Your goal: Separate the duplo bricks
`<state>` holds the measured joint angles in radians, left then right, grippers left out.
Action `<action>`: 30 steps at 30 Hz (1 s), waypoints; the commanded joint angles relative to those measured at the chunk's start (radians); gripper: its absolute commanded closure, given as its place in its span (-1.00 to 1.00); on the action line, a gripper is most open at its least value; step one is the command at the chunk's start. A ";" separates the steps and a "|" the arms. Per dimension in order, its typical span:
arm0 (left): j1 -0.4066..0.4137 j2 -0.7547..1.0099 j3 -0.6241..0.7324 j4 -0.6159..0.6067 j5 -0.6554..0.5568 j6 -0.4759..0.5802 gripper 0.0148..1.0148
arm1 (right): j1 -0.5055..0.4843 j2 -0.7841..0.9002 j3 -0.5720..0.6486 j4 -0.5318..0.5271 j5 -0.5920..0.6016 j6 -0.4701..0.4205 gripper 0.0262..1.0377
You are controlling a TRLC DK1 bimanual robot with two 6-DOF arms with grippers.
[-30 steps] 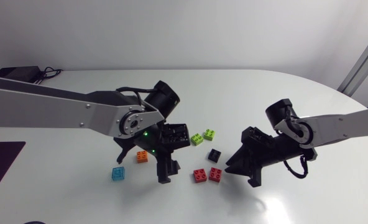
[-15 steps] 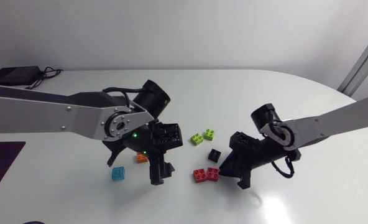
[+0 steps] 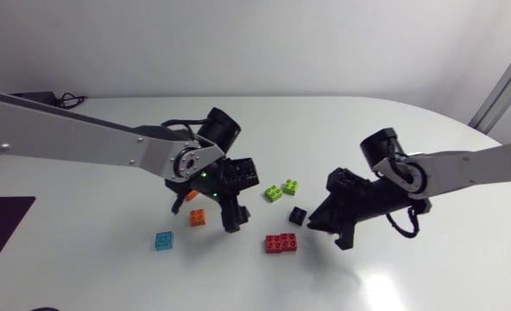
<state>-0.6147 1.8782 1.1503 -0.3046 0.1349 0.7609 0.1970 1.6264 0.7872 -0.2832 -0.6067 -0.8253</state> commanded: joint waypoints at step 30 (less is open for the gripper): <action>-0.040 0.288 0.399 -0.134 -0.029 -0.063 -0.15 | -0.237 -0.143 -0.025 -0.119 -0.116 -0.086 0.45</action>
<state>-0.6552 2.1399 1.5131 -0.4229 0.1043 0.7128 -0.0299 1.4944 0.7937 -0.3866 -0.7109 -0.8833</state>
